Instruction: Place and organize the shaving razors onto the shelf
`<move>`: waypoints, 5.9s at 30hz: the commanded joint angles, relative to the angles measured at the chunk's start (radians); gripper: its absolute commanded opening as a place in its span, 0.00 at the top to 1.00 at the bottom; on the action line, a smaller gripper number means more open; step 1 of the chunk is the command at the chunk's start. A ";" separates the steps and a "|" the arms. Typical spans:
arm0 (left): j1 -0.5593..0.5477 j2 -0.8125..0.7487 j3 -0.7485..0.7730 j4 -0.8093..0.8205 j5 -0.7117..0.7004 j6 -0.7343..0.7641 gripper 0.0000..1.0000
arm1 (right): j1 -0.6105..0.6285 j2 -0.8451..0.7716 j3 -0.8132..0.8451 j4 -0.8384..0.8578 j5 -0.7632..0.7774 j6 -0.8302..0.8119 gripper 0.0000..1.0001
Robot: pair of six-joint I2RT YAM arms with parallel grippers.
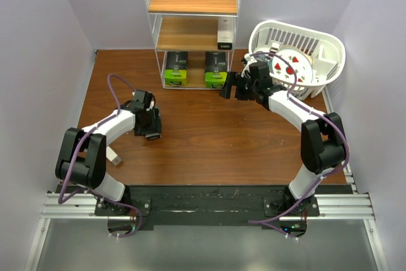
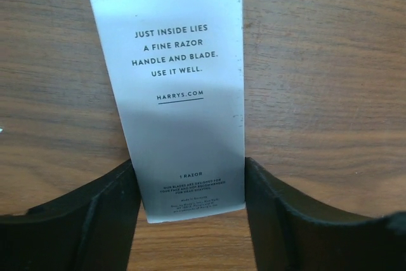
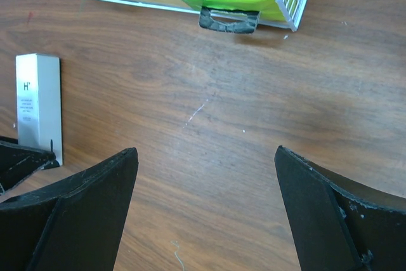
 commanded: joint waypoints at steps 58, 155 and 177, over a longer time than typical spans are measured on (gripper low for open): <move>-0.199 0.379 1.079 0.258 0.003 0.292 0.52 | 0.004 -0.084 -0.022 0.043 0.047 -0.026 0.05; -0.310 0.375 0.798 0.738 -0.460 0.335 0.63 | -0.016 -0.044 -0.021 0.057 0.061 -0.030 0.03; -0.324 0.433 0.849 0.721 -0.449 0.292 0.46 | -0.023 -0.042 -0.030 0.060 0.063 -0.031 0.03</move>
